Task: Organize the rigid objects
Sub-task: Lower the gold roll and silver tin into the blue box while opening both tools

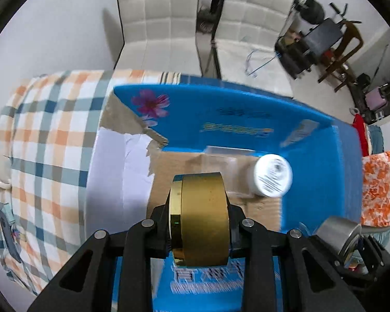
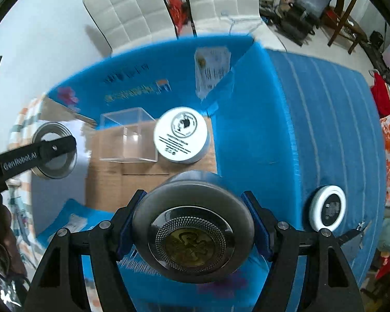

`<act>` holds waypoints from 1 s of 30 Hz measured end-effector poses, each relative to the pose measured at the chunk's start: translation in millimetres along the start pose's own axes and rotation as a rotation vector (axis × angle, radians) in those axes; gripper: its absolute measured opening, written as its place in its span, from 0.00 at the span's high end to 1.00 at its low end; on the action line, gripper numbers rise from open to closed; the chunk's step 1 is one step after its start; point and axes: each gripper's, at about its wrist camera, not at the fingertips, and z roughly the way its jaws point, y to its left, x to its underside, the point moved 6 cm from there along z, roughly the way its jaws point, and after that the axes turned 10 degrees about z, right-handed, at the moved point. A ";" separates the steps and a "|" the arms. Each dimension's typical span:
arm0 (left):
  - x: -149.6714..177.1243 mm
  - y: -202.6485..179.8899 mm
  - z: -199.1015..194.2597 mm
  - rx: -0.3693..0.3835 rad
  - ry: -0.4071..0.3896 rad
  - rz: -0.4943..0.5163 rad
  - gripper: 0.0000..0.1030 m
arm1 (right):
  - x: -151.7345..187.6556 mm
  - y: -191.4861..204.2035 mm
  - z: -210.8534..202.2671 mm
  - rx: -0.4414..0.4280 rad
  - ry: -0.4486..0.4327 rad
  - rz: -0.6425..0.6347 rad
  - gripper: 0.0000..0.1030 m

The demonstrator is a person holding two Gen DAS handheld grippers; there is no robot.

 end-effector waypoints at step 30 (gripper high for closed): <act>-9.6 22.1 83.4 0.007 0.199 0.068 0.57 | -6.6 23.8 107.9 0.116 0.222 0.009 0.20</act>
